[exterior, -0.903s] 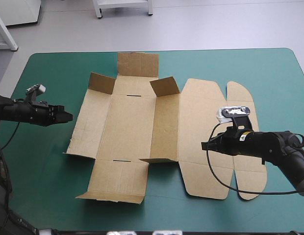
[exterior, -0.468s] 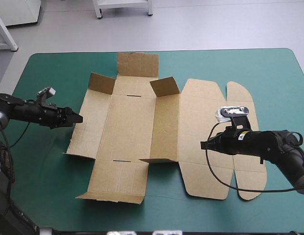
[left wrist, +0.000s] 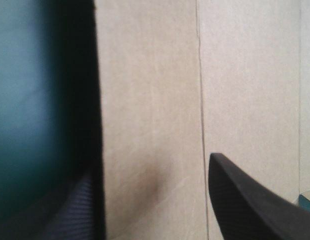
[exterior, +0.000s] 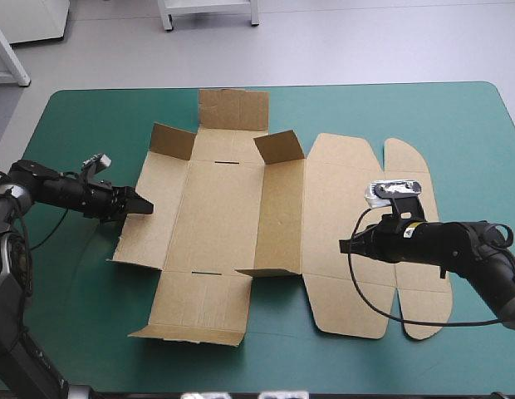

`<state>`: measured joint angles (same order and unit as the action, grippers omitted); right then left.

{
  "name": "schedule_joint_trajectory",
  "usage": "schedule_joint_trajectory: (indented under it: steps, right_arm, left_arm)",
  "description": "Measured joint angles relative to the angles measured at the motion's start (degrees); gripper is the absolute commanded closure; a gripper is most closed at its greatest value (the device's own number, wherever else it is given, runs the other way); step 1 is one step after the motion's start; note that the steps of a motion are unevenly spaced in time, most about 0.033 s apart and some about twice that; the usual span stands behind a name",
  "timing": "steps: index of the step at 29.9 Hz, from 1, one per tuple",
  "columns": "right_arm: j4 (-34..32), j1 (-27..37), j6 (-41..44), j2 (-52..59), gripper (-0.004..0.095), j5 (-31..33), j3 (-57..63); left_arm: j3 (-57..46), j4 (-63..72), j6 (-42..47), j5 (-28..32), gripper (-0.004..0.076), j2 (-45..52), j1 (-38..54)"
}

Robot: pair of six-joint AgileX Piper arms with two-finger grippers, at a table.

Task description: Fold the box

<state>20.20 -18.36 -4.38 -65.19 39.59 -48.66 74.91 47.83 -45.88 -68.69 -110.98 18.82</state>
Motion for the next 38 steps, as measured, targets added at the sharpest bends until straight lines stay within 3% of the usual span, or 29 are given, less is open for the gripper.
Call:
schedule_joint_trajectory:
  steps: [15, 18, 23, 38]
  right_arm:
    - [0.3, 0.0, 0.0, 0.0, 0.0927, 0.0, 0.0]
    - [0.3, 0.0, 0.0, 0.0, 0.0927, 0.0, 0.0]
    - [0.4, 0.0, 0.0, 0.0, 0.0927, 0.0, 0.0]
    - [0.4, 0.0, 0.0, 0.0, 0.0927, 0.0, 0.0]
  left_arm:
    - [0.0, -0.1, 0.2, 0.0, 0.0303, 0.0, -3.1]
    - [0.0, -0.1, 0.3, 0.1, 0.0415, 0.0, -3.1]
    - [0.0, -1.0, 0.5, 0.2, 0.0730, -0.6, -3.2]
    - [3.2, -3.1, 2.9, -1.1, 0.0732, 2.4, -3.6]
